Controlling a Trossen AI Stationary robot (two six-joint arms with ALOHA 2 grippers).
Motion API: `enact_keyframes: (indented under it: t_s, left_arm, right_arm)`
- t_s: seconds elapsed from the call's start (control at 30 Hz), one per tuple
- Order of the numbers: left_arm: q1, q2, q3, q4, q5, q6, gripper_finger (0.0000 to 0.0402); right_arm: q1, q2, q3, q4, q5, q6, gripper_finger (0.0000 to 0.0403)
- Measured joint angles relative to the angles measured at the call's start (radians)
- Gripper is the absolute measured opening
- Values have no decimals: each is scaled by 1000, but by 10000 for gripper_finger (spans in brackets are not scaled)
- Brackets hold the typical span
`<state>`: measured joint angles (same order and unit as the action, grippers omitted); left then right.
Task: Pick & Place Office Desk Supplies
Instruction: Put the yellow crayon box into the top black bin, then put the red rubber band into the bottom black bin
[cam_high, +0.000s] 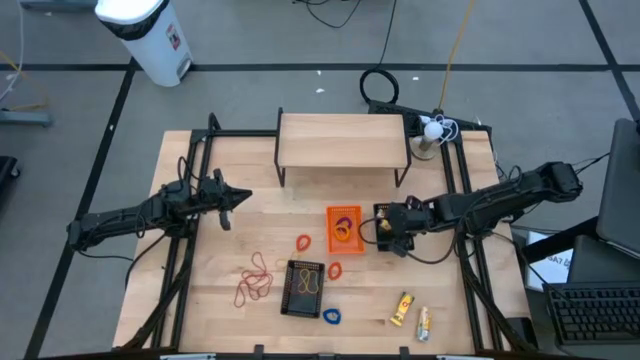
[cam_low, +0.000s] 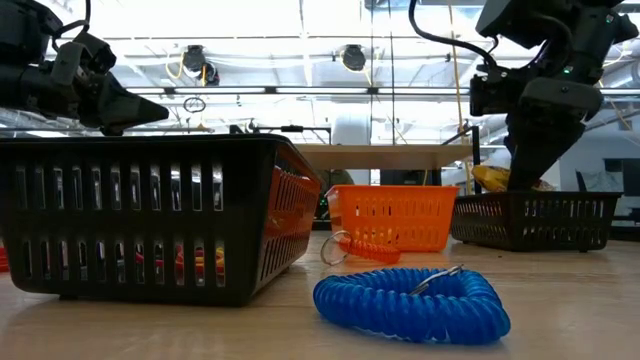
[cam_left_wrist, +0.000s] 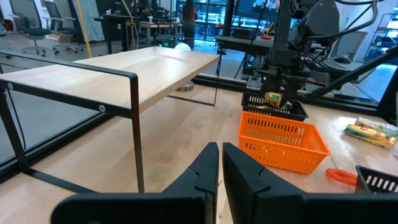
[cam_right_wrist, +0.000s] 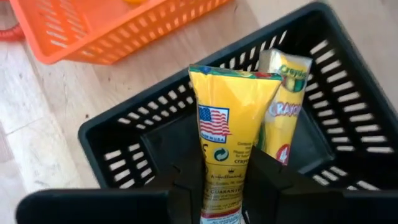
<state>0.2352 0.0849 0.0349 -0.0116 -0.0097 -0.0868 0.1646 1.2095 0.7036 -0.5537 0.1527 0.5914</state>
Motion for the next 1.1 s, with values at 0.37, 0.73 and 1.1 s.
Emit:
enact_keyframes:
  t_s: [0.37, 0.73, 1.1]
  left_arm:
    - [0, 0, 0, 0, 0, 0, 21]
    - [0, 0, 0, -2, 1, 0, 21]
    - [0, 0, 0, -3, 4, -2, 21]
  right_arm:
    - [0, 33, 0, -1, -2, 12, 68]
    - [-8, -36, -1, 3, -52, -29, 207]
    - [-27, -515, -70, 398, 81, -354, 123]
